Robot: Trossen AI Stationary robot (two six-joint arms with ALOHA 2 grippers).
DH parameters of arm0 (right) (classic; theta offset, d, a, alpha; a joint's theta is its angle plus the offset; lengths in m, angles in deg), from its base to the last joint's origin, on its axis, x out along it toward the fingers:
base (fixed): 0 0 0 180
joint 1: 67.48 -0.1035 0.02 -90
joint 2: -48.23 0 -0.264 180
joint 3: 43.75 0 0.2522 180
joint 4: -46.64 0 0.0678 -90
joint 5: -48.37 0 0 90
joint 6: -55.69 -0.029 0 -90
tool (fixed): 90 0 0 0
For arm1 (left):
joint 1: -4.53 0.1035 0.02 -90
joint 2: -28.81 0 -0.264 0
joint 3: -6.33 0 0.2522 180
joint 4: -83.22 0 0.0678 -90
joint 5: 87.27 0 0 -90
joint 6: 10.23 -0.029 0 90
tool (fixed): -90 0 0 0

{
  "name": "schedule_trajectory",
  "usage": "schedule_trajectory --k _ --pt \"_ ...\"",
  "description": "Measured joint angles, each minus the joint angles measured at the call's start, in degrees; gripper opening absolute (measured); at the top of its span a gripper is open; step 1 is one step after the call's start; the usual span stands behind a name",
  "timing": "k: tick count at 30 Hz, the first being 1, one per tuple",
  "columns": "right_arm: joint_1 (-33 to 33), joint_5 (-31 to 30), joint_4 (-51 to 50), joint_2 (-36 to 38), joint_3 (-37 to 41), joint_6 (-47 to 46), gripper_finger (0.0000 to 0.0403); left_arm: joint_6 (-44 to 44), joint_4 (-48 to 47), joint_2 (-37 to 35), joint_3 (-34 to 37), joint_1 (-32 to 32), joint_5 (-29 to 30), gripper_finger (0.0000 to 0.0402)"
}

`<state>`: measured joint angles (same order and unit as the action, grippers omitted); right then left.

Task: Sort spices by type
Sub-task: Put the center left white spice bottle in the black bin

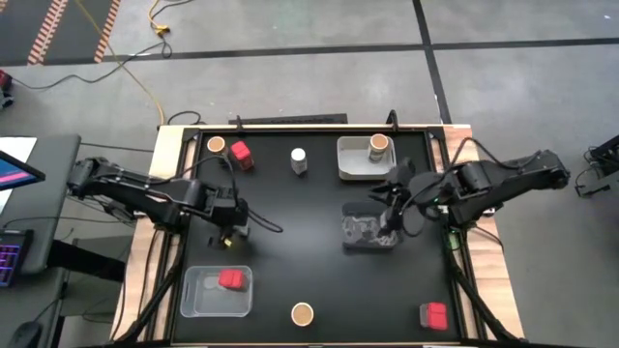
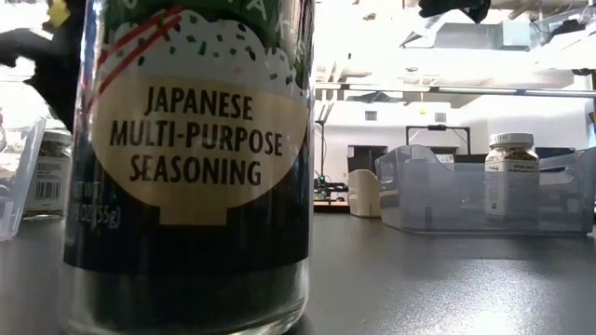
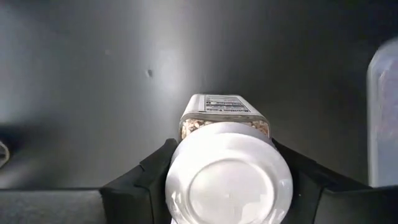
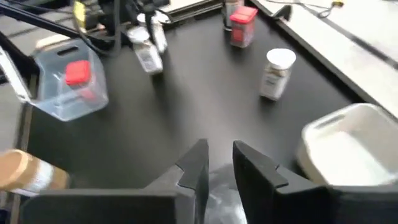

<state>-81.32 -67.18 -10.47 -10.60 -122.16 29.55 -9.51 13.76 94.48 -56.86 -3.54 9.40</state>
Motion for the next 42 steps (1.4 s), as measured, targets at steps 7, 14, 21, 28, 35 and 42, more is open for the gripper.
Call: schedule_trajectory --k 7,14,21,28,35,42 --pt "3.70 4.84 -9.93 6.92 0.00 3.54 0.0067 6.47 3.04 0.31 -7.21 2.58 2.31 0.0199" --pt "4.50 6.37 -12.17 13.86 1.55 8.05 0.0062 10.28 3.32 8.77 -16.95 3.75 5.08 0.0198" --pt "4.50 7.64 -11.60 21.24 8.46 7.77 0.0062 10.08 2.37 21.36 -30.62 3.73 6.09 0.0199" --pt "4.47 7.81 -11.46 25.33 12.84 7.53 0.0062 6.87 2.67 31.47 -46.82 4.58 6.92 0.0199" --pt "4.45 8.99 -11.42 26.85 14.34 7.55 0.0062 2.47 2.77 41.80 -64.45 8.80 5.53 0.0200" --pt "4.45 9.01 -11.41 28.73 14.78 7.57 0.0062 2.28 2.33 53.80 -78.66 11.31 -0.98 0.0201"
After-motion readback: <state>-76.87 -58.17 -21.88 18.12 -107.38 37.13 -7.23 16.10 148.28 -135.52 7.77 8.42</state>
